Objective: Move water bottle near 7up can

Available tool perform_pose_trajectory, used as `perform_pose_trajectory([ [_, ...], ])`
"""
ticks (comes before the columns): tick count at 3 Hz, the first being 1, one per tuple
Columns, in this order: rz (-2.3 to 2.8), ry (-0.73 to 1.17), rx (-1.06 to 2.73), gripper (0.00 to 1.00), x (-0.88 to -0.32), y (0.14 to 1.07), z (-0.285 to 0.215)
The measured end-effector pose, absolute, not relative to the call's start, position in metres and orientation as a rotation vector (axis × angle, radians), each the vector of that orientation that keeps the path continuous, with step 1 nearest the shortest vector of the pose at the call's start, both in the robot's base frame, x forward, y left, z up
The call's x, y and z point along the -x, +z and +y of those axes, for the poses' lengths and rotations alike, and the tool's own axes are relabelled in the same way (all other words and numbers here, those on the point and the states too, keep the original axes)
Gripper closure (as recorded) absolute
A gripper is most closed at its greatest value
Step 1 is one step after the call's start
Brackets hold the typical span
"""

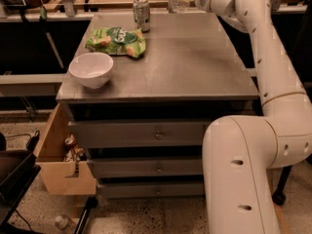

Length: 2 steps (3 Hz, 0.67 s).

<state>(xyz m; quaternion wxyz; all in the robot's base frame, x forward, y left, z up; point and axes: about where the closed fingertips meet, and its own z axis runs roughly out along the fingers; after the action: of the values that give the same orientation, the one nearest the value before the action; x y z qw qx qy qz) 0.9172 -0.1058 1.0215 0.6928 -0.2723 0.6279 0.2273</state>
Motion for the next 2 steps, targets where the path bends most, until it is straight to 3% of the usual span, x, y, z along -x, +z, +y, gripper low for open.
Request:
perform_pose_trajectory([
  [2,1.383,0.442,0.455,1.0,-0.956,0.985,-0.071],
])
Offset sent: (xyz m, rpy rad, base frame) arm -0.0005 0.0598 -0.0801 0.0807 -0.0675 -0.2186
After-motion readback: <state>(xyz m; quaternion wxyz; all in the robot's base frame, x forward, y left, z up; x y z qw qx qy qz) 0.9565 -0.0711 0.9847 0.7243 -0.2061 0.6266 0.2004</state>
